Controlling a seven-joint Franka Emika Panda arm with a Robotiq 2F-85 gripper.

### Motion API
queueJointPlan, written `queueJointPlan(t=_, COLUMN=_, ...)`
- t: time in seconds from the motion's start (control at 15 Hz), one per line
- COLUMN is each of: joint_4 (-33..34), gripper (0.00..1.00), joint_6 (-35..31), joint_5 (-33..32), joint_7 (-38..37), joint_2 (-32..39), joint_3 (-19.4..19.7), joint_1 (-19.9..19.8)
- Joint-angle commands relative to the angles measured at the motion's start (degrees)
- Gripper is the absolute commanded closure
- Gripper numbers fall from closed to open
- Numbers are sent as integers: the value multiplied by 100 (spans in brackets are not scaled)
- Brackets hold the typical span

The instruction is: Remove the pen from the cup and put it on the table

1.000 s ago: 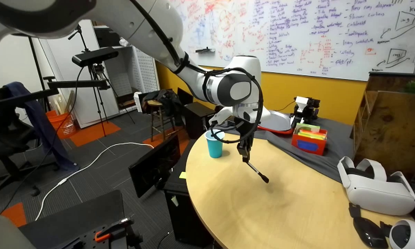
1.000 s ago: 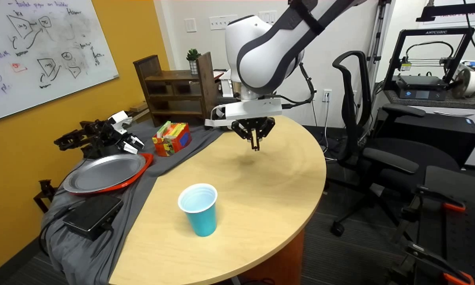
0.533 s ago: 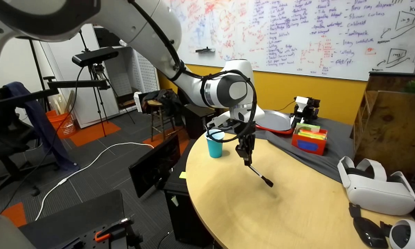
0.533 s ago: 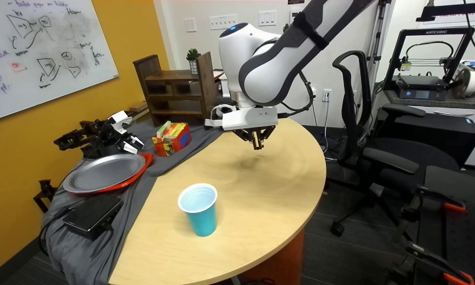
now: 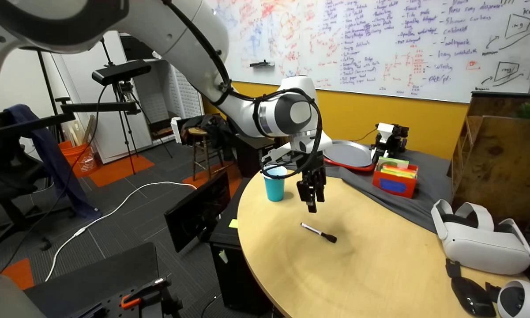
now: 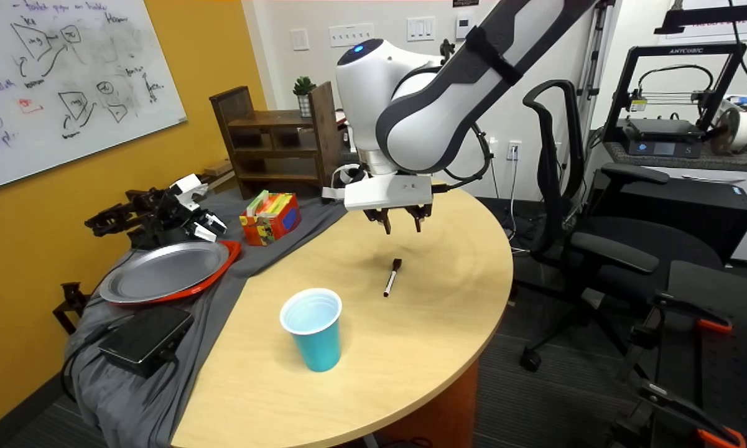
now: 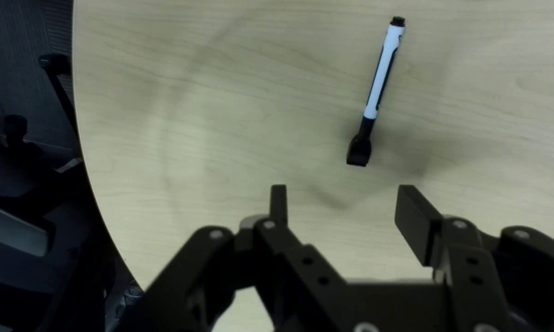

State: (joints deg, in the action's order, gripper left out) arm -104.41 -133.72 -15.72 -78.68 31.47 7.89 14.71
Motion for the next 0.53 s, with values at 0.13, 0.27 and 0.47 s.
queueJointPlan(t=0.13, joint_4=-143, gripper=0, joint_6=-131, joint_5=-29, joint_7=-89, joint_2=-175, joint_3=-75, joint_1=-1)
queueJointPlan(t=0.27, joint_4=-177, gripper=0, joint_6=-211, joint_5=9, joint_7=-60, joint_2=-217, joint_3=-113, joint_1=-28)
queueJointPlan(t=0.47, joint_4=11, gripper=0, joint_6=-79, joint_5=-11, joint_7=-22, joint_2=-48, joint_3=-113, joint_1=-20)
